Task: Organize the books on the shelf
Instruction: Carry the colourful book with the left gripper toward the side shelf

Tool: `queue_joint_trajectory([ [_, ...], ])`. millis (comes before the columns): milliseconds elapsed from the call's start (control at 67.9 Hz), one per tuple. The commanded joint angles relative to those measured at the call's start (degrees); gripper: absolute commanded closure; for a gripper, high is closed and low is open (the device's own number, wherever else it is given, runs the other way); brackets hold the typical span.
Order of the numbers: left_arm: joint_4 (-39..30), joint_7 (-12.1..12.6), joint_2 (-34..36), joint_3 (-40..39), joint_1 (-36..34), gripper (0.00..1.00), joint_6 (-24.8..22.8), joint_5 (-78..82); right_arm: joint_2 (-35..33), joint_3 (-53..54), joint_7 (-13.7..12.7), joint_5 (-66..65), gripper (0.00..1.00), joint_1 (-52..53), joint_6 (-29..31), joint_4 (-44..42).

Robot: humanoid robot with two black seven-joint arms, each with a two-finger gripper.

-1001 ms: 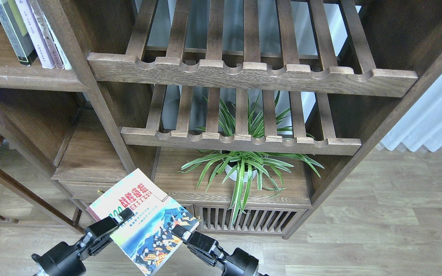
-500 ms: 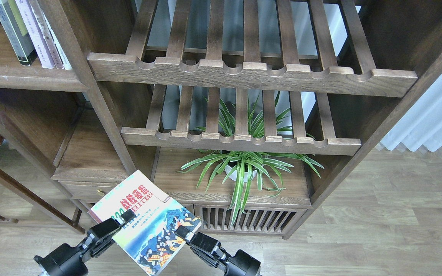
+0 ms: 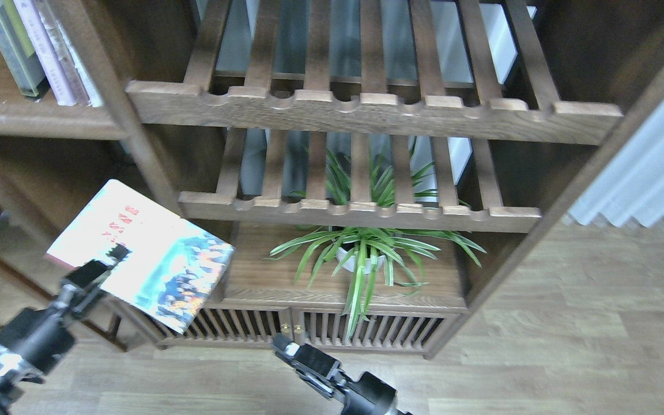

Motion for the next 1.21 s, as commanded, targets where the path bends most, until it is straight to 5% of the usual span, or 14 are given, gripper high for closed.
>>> queue_joint_trajectory([
  [0,-0.89,0.32,1.81,-2.21,0.48,0.94,-0.02,0.0,0.01,0.04,0.01,-0.01,0.01,0.16,0.0,0.02],
  [191,-1.77,2.78,5.15,-10.47,3.82,0.93,-0.02,3.6,0.01,0.04,0.01,-0.01,0.01,0.16,0.0,-0.42],
  [545,-4.32,3.4,7.96,-27.35,10.06,0.93,-0.02,9.85,0.01,0.13,-0.08,-0.01,0.01,-0.11,0.0,-0.69],
  [765,-7.04,7.62,8.31,-34.2,11.55,0.93,-0.02,11.08,0.01,0.13,-0.08,-0.01,0.01,-0.2,0.0,-1.04],
  [1192,-6.08,10.69,12.97,-49.41,11.9,0.94,-0.02,13.19,0.01,0.92,-0.08,0.08,0.01,-0.64,0.0,-1.48],
])
